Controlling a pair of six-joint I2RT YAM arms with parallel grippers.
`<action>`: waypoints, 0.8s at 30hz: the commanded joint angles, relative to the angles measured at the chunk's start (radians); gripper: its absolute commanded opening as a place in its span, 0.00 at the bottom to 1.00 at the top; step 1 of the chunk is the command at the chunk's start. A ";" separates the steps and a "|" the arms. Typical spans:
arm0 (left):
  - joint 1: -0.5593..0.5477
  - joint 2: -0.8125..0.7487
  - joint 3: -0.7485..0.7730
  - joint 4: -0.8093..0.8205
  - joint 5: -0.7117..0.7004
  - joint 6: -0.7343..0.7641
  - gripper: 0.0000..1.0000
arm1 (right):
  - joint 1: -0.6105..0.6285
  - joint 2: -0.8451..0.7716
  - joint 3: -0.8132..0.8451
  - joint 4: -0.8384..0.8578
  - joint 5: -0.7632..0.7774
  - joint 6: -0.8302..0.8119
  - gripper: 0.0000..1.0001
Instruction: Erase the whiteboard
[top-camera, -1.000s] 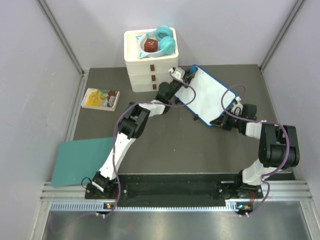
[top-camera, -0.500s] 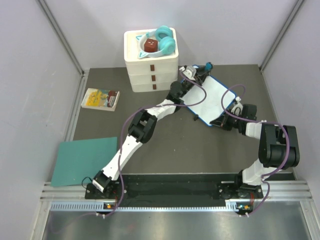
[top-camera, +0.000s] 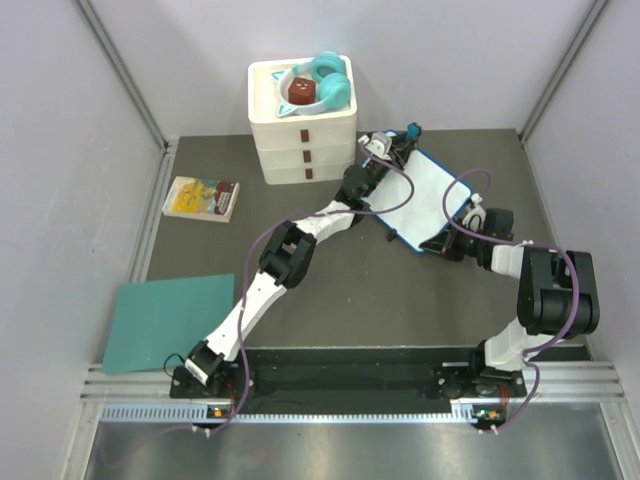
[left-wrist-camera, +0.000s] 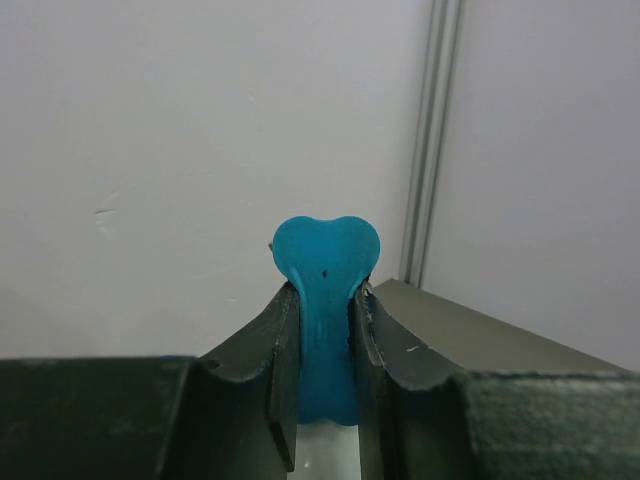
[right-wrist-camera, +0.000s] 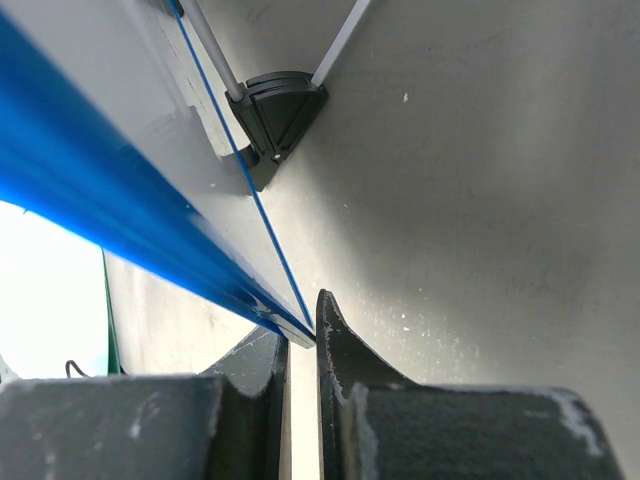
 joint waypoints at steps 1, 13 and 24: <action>0.036 0.019 0.009 -0.010 -0.061 0.029 0.00 | 0.049 0.003 -0.049 -0.218 -0.036 -0.079 0.00; 0.063 0.019 0.030 -0.036 0.035 0.020 0.00 | 0.049 0.003 -0.049 -0.219 -0.038 -0.079 0.00; 0.007 0.025 0.041 -0.021 0.112 -0.005 0.01 | 0.049 0.001 -0.051 -0.219 -0.036 -0.077 0.00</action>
